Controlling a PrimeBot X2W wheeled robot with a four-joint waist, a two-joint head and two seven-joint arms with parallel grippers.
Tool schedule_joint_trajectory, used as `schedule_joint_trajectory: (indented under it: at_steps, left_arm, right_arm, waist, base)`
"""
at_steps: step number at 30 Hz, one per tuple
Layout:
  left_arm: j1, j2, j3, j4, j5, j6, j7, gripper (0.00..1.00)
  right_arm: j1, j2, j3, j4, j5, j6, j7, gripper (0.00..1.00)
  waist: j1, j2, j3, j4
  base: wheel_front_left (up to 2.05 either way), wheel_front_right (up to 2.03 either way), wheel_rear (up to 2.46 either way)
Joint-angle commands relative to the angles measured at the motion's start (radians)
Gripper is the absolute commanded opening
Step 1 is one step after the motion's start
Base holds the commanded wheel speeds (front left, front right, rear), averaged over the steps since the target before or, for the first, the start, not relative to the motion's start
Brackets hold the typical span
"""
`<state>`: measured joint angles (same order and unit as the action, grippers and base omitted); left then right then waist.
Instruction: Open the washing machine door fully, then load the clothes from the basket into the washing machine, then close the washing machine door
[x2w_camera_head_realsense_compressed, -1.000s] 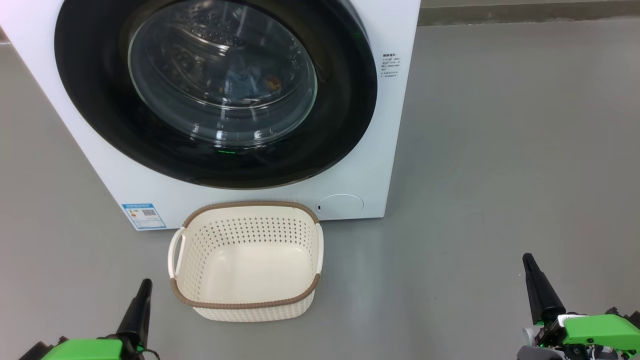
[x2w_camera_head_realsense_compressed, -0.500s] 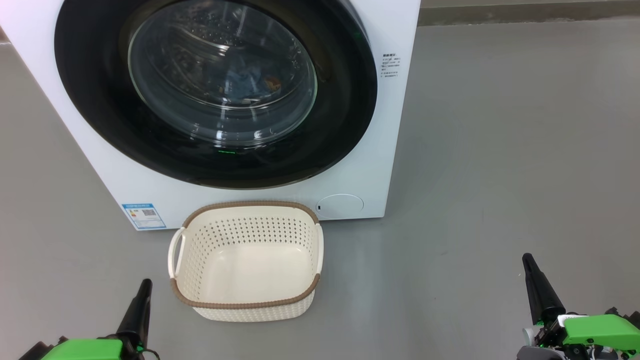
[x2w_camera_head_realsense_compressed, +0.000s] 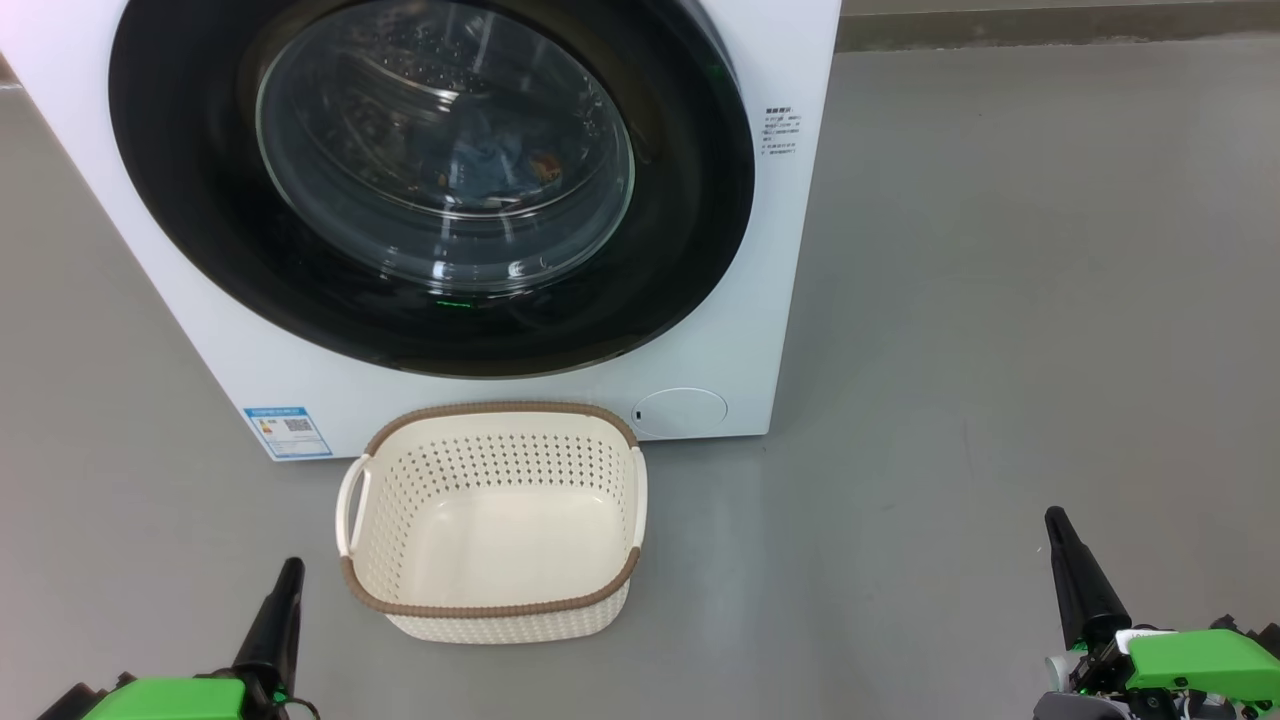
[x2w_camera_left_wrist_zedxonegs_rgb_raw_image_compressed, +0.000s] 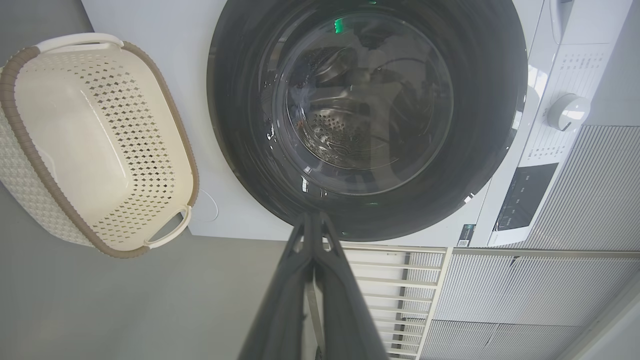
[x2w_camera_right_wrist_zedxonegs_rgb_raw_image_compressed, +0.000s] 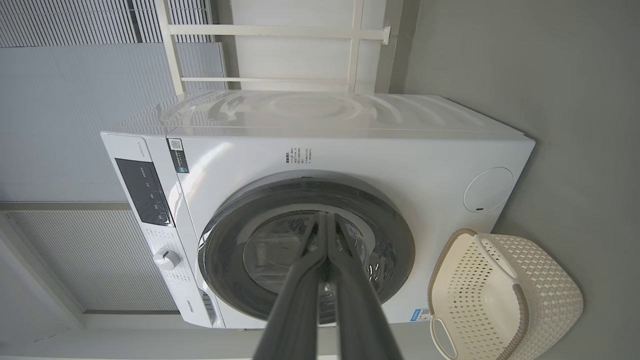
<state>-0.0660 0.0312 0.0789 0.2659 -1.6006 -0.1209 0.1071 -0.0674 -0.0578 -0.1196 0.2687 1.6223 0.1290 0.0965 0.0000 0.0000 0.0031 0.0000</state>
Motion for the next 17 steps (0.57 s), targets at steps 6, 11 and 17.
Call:
schedule_joint_trajectory:
  at_steps: [6, 11, 17]
  left_arm:
    - [-0.042, 0.019, 0.035, -0.021, -0.008, -0.010, 0.006, 0.00]
    - [-0.042, 0.019, 0.035, -0.021, -0.008, -0.010, 0.006, 0.00]
    - [-0.042, 0.019, 0.035, -0.021, -0.008, -0.010, 0.006, 0.00]
  right_arm:
    - [-0.039, -0.001, 0.017, -0.025, -0.004, 0.002, 0.008, 0.00]
    - [-0.039, 0.000, 0.016, -0.025, -0.005, 0.002, 0.008, 0.00]
    - [-0.040, 0.000, 0.015, -0.024, -0.006, 0.002, 0.009, 0.00]
  waist:
    - [0.0000, 0.0000, 0.000, 0.000]
    - [0.0000, 0.0000, 0.000, 0.000]
    - [0.0000, 0.0000, 0.000, 0.000]
  base:
    - [0.00, 0.00, 0.00]
    - [0.00, 0.00, 0.00]
    - [0.00, 0.00, 0.00]
